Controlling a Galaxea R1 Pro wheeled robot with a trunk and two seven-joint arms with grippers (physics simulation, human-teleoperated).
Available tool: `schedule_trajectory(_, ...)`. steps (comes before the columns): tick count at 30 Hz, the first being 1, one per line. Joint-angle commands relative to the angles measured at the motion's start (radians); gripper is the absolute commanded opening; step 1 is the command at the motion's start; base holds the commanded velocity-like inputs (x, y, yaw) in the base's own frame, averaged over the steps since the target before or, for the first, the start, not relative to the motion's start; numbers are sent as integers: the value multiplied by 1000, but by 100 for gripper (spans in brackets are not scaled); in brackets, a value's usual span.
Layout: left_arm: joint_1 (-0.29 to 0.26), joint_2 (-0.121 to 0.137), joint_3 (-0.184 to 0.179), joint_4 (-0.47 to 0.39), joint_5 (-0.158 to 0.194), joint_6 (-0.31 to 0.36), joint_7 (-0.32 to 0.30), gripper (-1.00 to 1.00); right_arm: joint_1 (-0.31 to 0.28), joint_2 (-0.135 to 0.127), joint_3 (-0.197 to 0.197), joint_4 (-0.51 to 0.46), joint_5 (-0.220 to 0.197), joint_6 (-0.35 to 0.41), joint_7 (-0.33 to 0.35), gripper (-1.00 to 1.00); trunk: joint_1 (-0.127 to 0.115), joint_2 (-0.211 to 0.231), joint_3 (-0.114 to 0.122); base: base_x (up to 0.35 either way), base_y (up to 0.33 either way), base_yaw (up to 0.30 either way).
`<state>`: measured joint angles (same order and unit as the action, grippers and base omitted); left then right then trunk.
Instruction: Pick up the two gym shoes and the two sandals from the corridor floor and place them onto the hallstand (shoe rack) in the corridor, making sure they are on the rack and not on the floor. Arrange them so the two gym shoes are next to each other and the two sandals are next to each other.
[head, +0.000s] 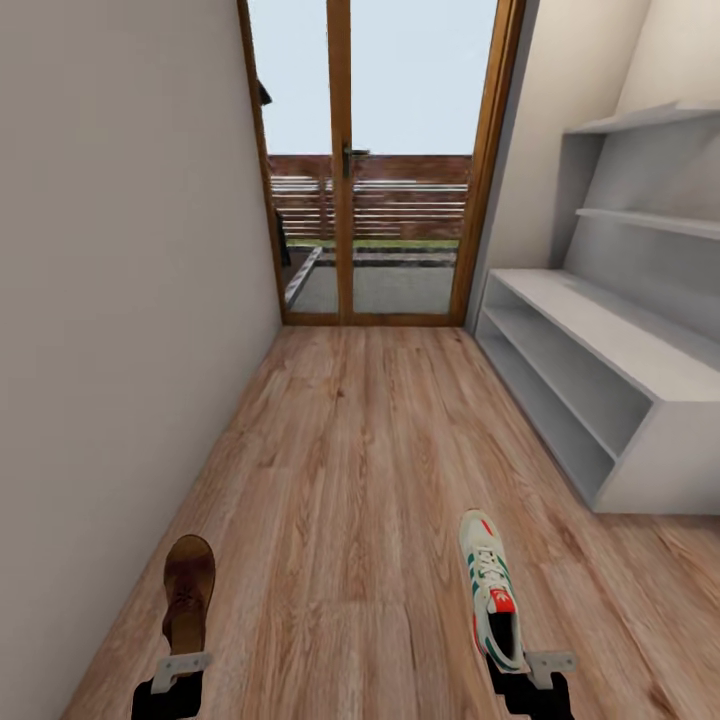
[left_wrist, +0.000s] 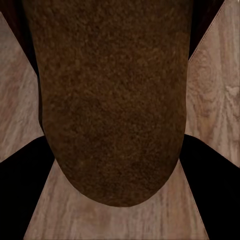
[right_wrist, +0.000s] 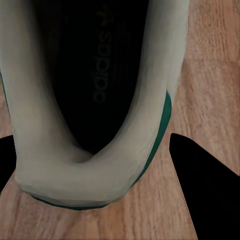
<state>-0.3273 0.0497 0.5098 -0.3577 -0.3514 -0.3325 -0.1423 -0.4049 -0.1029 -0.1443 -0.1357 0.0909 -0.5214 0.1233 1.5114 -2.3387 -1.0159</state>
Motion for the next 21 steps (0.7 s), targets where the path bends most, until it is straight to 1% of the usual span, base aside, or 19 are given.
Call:
schedule_trajectory(1,-1,-1,9,0,-4,-3,-8,-100,0,0,-9,1,9,-3,3,-100,0,0,-1,337,0,0)
schedule_trajectory(21,-1,-1,9,2,-3,-3,-8,-100,-1,2,-8,2,9,-2,2,-100,0,0,-1,338,0,0)
